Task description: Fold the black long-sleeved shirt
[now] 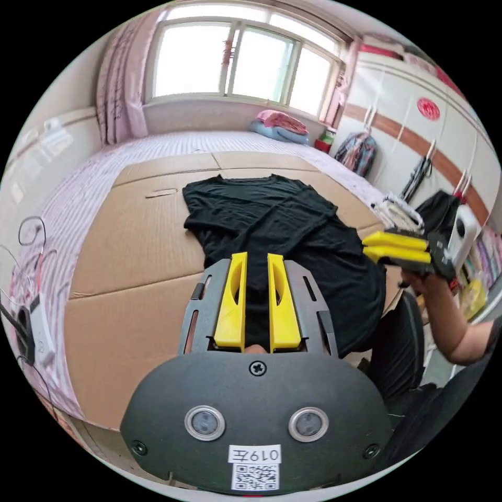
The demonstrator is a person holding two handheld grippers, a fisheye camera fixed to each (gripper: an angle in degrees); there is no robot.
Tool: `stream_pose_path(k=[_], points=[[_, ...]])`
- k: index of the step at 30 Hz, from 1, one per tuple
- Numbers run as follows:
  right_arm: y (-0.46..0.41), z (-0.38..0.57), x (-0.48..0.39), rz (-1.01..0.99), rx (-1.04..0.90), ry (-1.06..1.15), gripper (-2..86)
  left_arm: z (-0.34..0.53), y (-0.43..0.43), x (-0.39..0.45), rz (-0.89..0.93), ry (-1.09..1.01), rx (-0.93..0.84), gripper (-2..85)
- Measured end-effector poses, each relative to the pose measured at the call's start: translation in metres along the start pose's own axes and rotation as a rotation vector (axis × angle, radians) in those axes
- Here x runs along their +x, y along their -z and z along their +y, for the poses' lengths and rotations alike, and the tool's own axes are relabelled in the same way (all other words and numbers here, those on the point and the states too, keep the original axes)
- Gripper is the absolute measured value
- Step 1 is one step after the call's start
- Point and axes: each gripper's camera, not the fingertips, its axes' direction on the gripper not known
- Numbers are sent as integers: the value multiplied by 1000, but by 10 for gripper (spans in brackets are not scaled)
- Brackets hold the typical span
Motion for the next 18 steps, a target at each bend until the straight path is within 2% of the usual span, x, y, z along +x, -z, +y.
stream_pose_path(k=[6,10,18], points=[[-110,-9,-83,135,-50,252,62,-41,-66,-109,89,-65,-242,48],[-177,1,-120,210,-115,395,64,-55,-98,-155,102,-87,-328,51],[-264,29,-146,272,-165,432,55,-65,-148,-229,188,-138,-457,42]])
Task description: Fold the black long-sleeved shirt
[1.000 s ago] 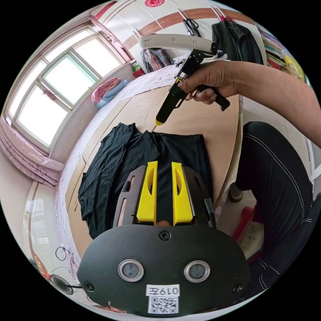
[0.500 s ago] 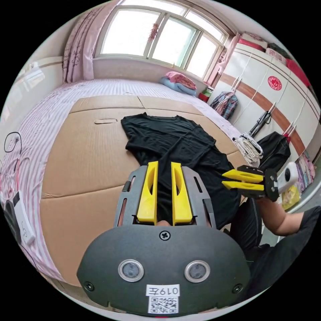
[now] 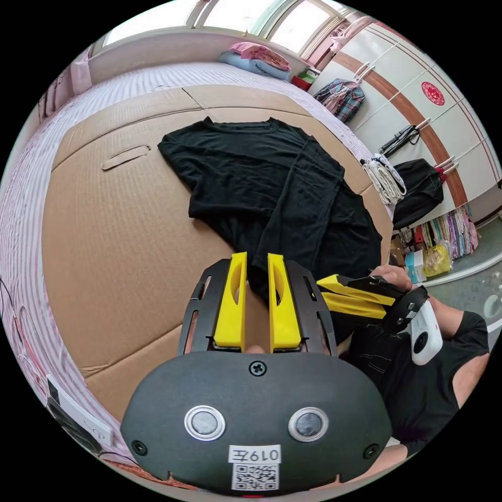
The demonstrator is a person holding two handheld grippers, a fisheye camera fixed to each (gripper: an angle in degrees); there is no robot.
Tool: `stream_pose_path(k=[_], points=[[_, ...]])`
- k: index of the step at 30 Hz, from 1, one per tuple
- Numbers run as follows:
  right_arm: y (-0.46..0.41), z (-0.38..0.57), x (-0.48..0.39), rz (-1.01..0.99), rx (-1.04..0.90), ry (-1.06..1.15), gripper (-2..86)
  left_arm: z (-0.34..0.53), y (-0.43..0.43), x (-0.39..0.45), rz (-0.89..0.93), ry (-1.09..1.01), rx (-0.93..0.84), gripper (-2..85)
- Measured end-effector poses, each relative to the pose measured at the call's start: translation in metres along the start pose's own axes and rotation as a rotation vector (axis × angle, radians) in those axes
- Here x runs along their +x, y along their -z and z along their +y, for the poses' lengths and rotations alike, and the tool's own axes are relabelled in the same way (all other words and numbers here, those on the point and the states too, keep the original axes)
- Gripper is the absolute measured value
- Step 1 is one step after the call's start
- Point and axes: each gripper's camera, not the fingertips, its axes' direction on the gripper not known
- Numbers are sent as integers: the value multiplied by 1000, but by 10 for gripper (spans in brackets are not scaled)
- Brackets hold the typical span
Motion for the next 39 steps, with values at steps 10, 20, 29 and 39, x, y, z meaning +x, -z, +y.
stream_pose_path(k=[10,20,29,39], points=[[-67,1,-33,2,2,10,0,-1,-10,-61,-11,5,-7,19],[-106,16,-53,1,12,45,5,11,-10,-94,-34,10,-10,19],[-142,17,-44,-41,-37,78,64,25,-3,-100,-40,-2,-12,19],[-149,32,-35,-42,-36,39,-3,50,19,-85,-67,4,-13,20]])
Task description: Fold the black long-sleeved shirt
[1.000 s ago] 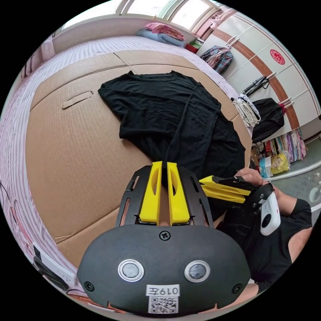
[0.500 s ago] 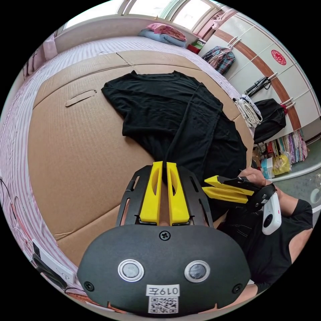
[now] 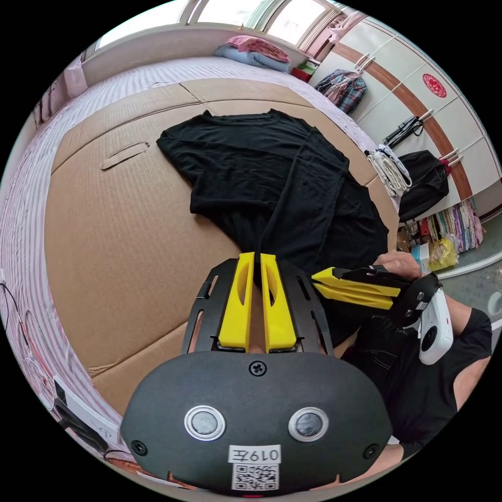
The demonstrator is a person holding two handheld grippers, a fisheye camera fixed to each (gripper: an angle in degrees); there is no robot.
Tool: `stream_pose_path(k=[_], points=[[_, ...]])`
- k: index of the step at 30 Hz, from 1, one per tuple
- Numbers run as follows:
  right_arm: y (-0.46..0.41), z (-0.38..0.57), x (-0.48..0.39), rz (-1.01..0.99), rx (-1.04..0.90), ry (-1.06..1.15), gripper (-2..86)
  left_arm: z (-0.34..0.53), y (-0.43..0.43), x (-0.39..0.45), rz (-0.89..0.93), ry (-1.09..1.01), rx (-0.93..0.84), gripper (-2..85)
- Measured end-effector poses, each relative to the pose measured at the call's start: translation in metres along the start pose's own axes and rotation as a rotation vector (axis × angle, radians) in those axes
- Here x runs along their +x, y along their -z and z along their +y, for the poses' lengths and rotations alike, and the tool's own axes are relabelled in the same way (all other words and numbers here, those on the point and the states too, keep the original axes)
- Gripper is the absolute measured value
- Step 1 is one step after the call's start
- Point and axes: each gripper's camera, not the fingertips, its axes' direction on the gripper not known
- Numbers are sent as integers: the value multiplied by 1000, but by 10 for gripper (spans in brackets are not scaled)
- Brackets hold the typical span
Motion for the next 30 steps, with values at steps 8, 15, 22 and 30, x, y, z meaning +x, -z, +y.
stream_pose_path(k=[8,15,22,30], points=[[1,21,-20,64,-16,19,2,28,23,38,-87,2,-18,21],[25,44,-18,162,23,3,73,63,55,80,-154,-8,2,35],[100,124,24,28,159,-372,36,136,121,121,-192,81,216,30],[158,287,86,-136,214,-839,-9,286,150,298,-493,30,414,15]])
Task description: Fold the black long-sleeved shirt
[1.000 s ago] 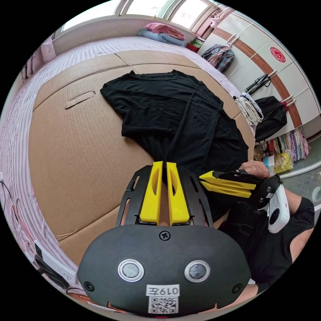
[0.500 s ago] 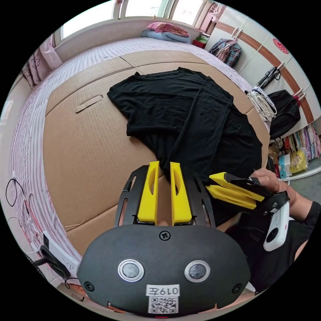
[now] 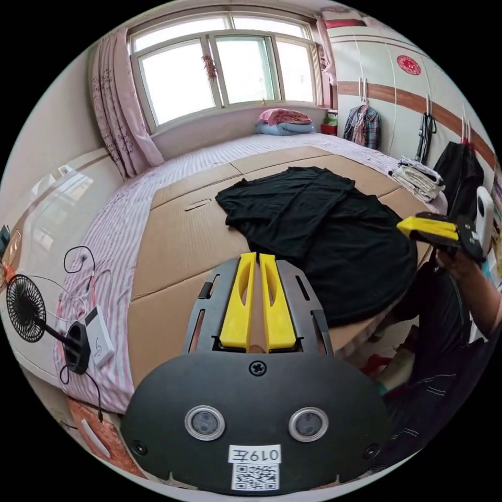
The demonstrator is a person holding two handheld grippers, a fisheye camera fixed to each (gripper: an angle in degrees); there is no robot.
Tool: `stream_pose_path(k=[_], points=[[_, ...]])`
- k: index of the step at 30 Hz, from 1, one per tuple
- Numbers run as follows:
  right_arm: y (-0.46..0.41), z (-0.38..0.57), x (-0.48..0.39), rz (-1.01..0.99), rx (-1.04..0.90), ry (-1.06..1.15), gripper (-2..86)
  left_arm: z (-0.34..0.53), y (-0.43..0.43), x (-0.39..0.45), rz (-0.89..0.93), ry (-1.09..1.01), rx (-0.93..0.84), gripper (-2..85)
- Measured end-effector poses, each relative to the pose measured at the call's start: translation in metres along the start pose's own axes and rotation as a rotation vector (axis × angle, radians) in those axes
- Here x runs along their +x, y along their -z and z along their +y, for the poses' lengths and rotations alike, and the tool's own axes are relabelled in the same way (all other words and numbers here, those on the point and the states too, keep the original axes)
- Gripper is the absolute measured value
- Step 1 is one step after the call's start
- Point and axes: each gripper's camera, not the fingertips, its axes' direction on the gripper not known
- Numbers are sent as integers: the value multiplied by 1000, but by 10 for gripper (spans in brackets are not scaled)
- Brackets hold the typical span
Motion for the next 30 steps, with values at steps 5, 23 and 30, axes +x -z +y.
stream_pose_path(k=[5,23,30], points=[[31,27,59,49,-132,-13,-9,47,51,52,3,116,-10,13],[87,54,89,53,-149,310,70,40,151,199,-67,-116,-46,10],[92,78,76,195,-251,621,72,51,198,271,-83,-319,-10,10]])
